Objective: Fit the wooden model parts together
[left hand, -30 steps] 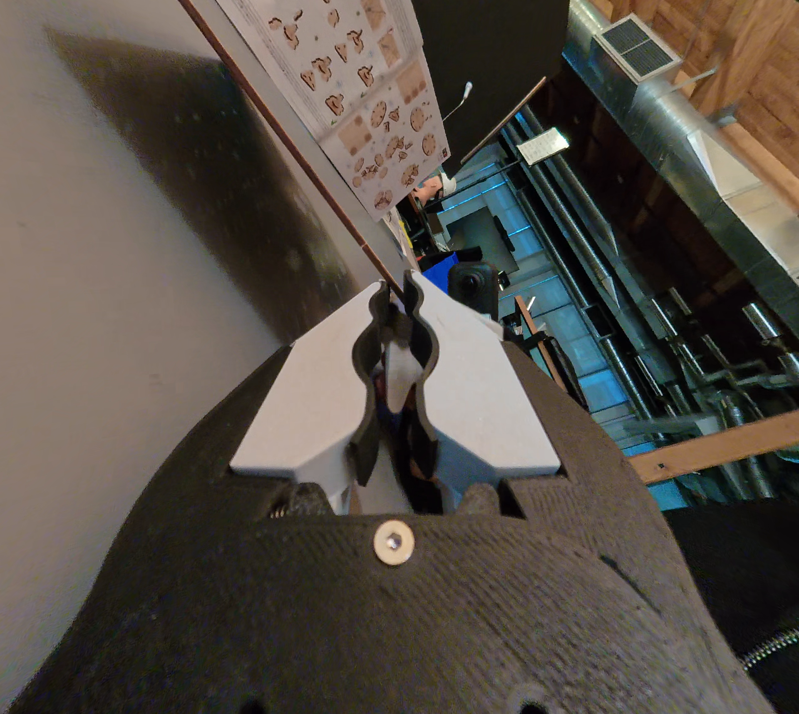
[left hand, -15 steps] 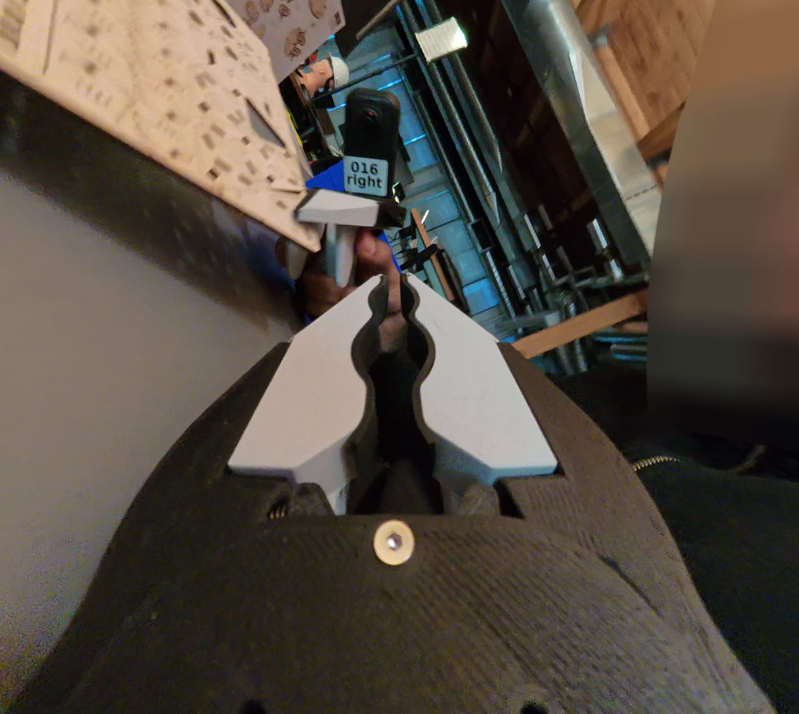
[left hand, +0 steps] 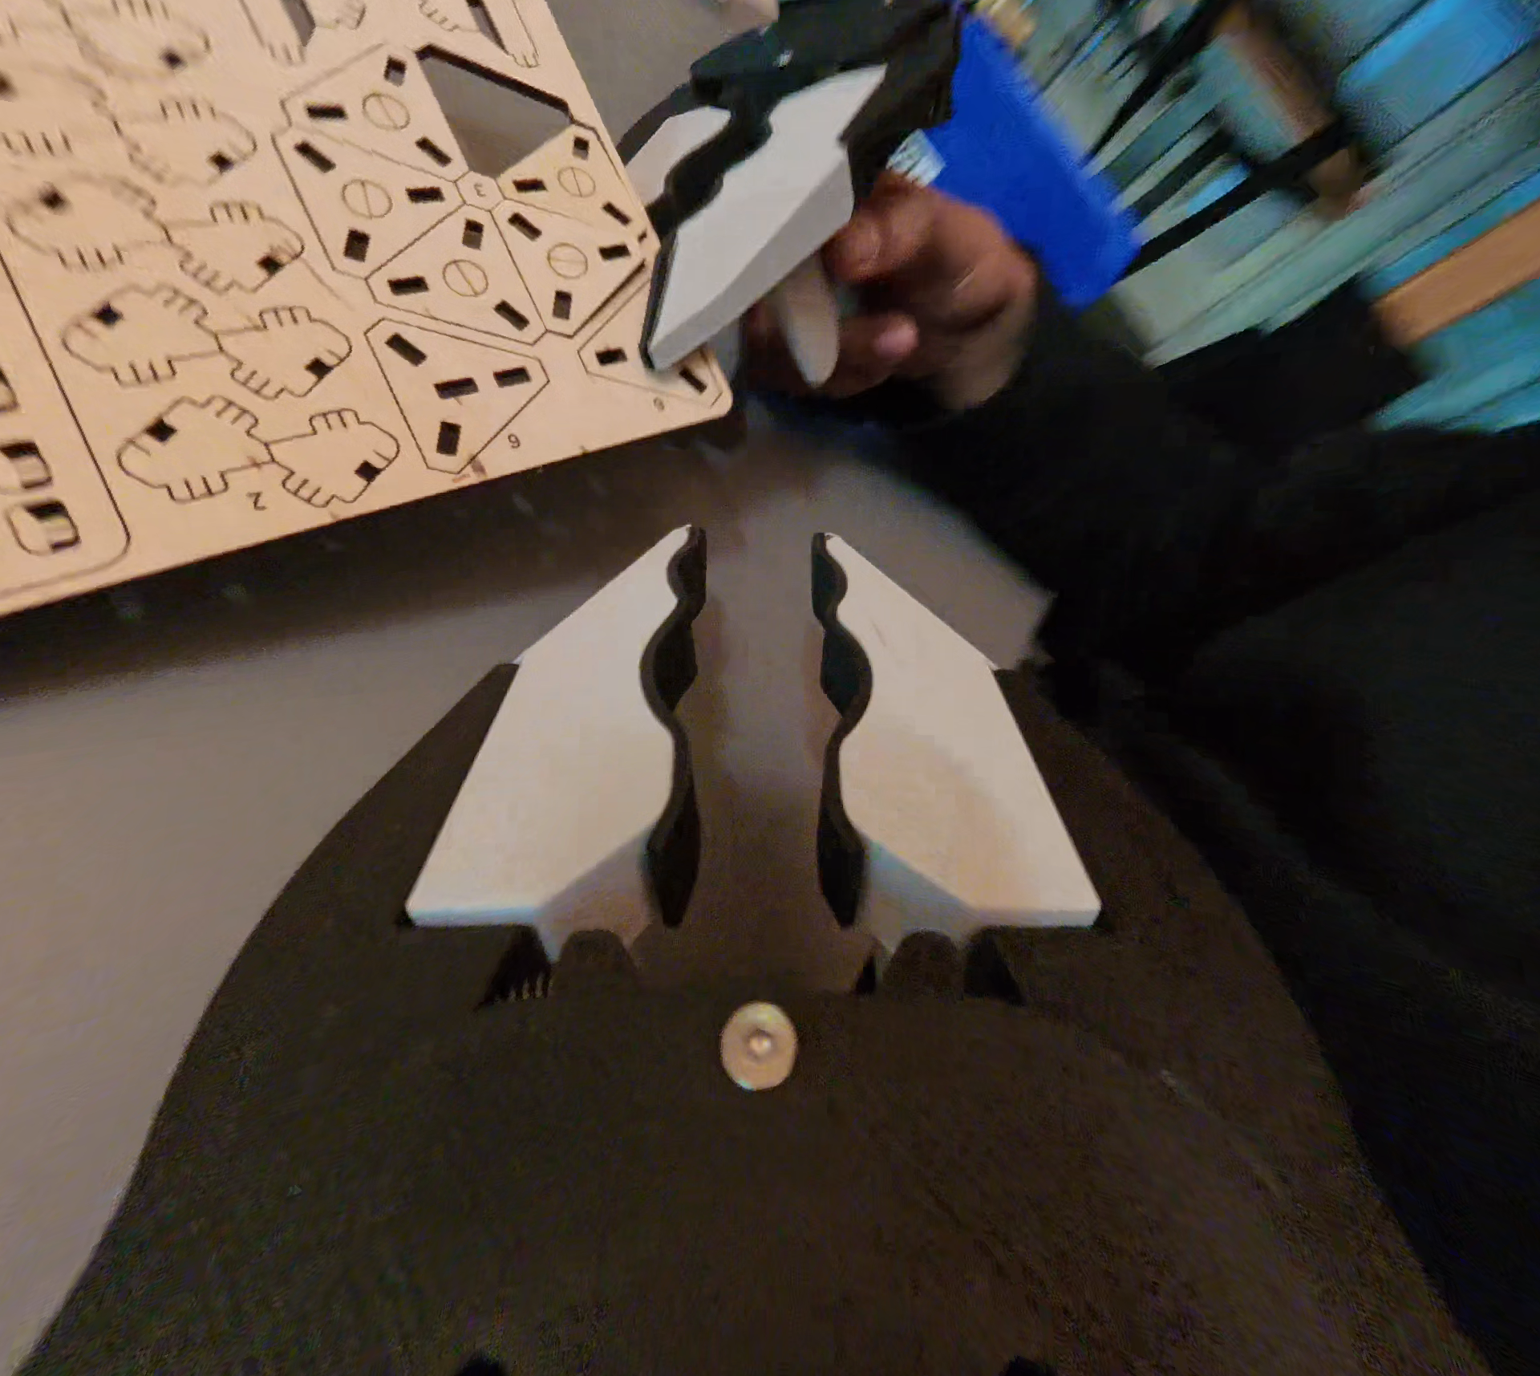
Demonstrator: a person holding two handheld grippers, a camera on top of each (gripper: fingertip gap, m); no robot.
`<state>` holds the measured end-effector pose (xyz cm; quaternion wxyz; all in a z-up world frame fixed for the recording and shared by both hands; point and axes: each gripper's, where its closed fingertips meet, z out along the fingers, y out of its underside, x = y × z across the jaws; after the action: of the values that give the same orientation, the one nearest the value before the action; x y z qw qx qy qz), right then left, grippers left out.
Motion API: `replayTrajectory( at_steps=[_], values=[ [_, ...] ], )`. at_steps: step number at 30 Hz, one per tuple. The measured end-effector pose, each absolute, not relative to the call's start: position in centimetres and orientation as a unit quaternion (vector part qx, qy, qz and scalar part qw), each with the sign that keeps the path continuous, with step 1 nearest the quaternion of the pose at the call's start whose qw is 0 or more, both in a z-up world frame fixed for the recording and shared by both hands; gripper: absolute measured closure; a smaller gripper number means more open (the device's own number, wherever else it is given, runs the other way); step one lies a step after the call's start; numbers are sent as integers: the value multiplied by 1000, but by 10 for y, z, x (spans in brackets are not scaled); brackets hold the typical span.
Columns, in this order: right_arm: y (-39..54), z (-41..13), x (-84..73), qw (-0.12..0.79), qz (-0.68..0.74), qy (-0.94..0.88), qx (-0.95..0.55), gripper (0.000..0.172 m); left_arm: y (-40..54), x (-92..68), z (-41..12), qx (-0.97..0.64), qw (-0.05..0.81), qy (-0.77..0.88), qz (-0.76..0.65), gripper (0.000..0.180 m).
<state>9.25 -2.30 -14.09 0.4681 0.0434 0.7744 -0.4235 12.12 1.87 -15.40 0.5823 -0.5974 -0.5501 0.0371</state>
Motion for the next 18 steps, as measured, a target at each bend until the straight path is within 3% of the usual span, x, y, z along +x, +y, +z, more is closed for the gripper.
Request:
replayTrajectory(
  at_steps=[2,5,7,9,11,12,18],
  values=[
    [-25,-138,92,492,-430,754,67,161,20,118,-152,-599,571,-558,63,155],
    [-26,-133,97,521,-435,730,82,161,15,112,-114,-390,715,-571,-106,142],
    [-27,-128,102,527,-441,722,77,161,-1,109,-112,-263,762,-558,-197,160],
    [-29,-123,103,531,-449,715,73,160,-3,108,-113,-247,770,-555,-195,176],
    [-29,-120,102,538,-453,707,73,161,-4,106,-112,-242,772,-559,-180,175],
    [-28,-118,102,544,-454,702,70,161,-12,104,-113,-214,778,-564,-178,158],
    [-26,-114,114,565,-449,691,43,161,-23,107,-111,-194,792,-557,-158,174]
  ],
)
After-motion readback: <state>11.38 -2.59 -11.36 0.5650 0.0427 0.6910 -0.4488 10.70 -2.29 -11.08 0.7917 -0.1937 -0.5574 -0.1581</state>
